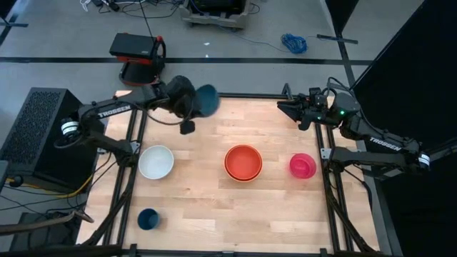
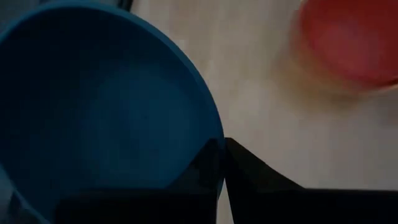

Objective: Nest bowls inside each other
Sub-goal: Stack the blue bowl on top of the orange bowl

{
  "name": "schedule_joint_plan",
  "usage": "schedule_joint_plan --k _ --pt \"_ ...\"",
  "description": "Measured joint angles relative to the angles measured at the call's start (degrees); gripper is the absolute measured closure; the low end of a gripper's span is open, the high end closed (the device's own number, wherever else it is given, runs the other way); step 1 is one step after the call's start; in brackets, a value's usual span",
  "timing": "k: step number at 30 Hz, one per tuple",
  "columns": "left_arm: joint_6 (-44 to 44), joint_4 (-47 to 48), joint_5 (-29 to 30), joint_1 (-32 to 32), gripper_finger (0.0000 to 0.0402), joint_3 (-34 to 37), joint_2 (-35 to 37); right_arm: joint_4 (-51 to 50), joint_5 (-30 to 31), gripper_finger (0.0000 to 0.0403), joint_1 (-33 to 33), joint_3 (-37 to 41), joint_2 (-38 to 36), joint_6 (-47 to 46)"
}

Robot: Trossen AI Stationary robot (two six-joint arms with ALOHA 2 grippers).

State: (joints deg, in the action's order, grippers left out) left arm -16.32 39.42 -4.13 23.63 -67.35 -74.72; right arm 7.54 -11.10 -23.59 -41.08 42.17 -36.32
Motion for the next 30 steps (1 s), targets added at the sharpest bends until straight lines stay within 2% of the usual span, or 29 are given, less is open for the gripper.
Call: schedule_joint_plan --k 5,8,14,19,30 --pt "-2.10 -2.42 -4.09 -6.91 0.0402 -8.01 -0.06 -0.01 0.42 0.0286 -0.01 0.00 0.00 0.92" --pt "-0.57 -5.94 -4.44 -11.32 0.0402 -10.10 -1.31 -0.02 0.48 0.0283 -0.08 0.00 0.00 1.24" --pt "0.29 -7.22 -4.06 -18.39 0.0402 -15.19 -9.93 -0.01 0.60 0.0281 -0.25 0.00 0.00 1.90" --pt "-1.80 -2.63 -4.02 -21.68 0.0402 -19.67 -16.98 0.01 0.34 0.0286 -0.25 0.00 -0.02 1.35" --pt "-6.32 0.90 -1.57 -26.01 0.0402 -21.21 -22.04 0.01 0.08 0.0284 -0.25 0.00 -0.12 1.80"
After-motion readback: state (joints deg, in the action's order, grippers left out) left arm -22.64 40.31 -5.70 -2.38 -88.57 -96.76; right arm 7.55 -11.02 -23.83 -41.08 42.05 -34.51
